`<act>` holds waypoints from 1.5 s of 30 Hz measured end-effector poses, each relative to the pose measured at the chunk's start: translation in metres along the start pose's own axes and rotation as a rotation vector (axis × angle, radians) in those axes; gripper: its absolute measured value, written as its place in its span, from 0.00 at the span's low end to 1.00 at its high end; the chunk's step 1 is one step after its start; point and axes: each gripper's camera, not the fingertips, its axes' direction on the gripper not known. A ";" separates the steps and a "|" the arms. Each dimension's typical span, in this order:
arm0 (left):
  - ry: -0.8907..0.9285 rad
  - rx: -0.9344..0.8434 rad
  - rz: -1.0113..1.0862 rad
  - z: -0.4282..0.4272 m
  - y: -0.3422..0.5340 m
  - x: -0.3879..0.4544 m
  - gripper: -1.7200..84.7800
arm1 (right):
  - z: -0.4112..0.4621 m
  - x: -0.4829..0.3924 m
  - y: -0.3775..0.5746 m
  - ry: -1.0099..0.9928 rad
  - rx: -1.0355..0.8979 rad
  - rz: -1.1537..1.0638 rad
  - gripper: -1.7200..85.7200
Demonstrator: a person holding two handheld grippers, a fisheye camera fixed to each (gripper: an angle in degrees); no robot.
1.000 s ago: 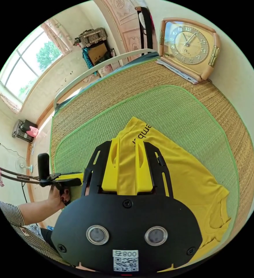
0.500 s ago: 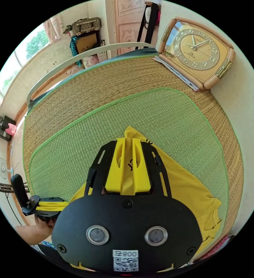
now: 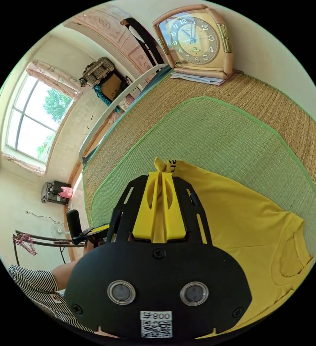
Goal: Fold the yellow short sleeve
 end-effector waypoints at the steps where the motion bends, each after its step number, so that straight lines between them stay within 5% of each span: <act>1: 0.022 0.006 0.053 0.001 0.004 0.019 0.02 | -0.013 0.013 0.007 -0.046 0.019 0.019 0.03; 8: -0.118 -0.146 0.474 0.053 0.048 0.139 0.03 | -0.076 0.091 0.049 -0.254 0.127 0.133 0.03; 16: -0.305 -0.392 0.720 0.143 0.116 0.192 0.03 | -0.101 0.185 0.116 -0.351 0.135 0.300 0.05; 23: -0.299 -0.524 0.748 0.191 0.157 0.204 0.04 | -0.139 0.203 0.151 -0.225 0.196 0.307 0.09; 31: -0.342 -0.391 0.705 0.205 0.175 0.218 0.09 | -0.113 0.124 0.132 0.029 0.054 -0.001 0.12; 35: -0.403 -0.474 0.664 0.245 0.179 0.208 0.08 | -0.101 0.092 0.125 0.131 0.055 -0.156 0.11; 45: -0.334 -0.397 0.729 0.242 0.210 0.214 0.05 | -0.070 0.112 0.111 0.017 -0.155 -0.174 0.07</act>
